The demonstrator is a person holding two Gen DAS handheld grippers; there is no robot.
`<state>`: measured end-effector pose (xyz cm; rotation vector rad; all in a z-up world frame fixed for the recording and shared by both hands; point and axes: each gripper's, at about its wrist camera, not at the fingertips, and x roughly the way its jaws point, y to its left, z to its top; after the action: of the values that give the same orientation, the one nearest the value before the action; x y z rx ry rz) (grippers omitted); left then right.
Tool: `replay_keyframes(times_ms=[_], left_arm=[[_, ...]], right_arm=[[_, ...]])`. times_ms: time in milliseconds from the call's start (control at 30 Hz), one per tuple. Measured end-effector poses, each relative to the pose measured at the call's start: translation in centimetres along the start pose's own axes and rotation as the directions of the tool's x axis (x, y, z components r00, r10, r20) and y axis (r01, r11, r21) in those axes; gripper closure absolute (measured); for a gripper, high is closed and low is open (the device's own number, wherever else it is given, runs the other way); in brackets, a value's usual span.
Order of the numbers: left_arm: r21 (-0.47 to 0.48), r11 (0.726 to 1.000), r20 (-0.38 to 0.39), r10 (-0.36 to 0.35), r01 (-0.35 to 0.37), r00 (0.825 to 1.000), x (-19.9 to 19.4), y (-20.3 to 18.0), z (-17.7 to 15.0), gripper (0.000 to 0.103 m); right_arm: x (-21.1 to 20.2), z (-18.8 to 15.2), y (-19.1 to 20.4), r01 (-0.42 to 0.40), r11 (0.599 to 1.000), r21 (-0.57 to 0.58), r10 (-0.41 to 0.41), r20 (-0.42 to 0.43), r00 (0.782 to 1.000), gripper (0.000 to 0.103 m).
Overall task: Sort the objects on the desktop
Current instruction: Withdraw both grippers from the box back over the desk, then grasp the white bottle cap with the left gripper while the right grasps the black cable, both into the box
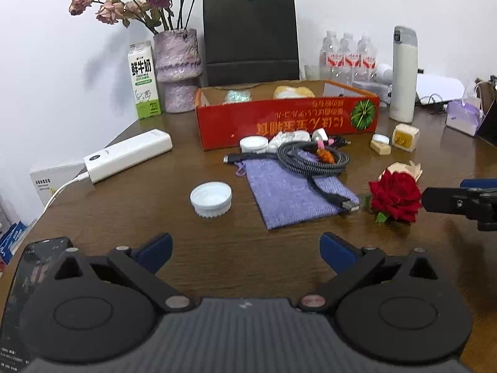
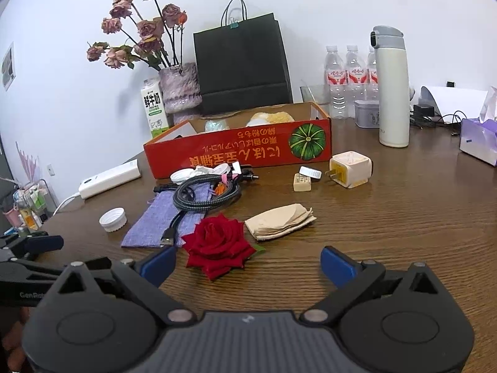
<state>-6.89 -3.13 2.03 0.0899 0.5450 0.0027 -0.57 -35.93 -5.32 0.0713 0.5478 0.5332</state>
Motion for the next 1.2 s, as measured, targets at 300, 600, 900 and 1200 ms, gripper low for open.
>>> replay_keyframes(times_ms=[300, 600, 900, 1200], left_arm=[[-0.042, 0.998, -0.012, 0.048, -0.049, 0.999, 3.8, 2.7, 3.7, 0.0], [-0.127, 0.992, -0.139, -0.005, -0.013, 0.99, 8.0, 4.2, 4.2, 0.043], [-0.133, 0.991, -0.114, -0.006, -0.009, 0.993, 6.5, 4.0, 3.8, 0.062], [-0.128, 0.992, -0.073, -0.021, 0.011, 0.997, 2.0, 2.8, 3.1, 0.062]], right_arm=[[4.1, 5.5, 0.7, -0.062, 0.998, -0.033, 0.061, -0.009, 0.998, 0.027], [13.6, 8.7, 1.8, 0.007, 1.0, -0.028, -0.012, -0.218, 0.976, 0.054], [11.7, 7.5, 3.1, 0.014, 0.996, -0.093, -0.03, -0.169, 0.985, 0.091], [2.5, 6.1, 4.7, 0.02, 0.994, -0.108, -0.023, -0.03, 0.999, 0.097]])
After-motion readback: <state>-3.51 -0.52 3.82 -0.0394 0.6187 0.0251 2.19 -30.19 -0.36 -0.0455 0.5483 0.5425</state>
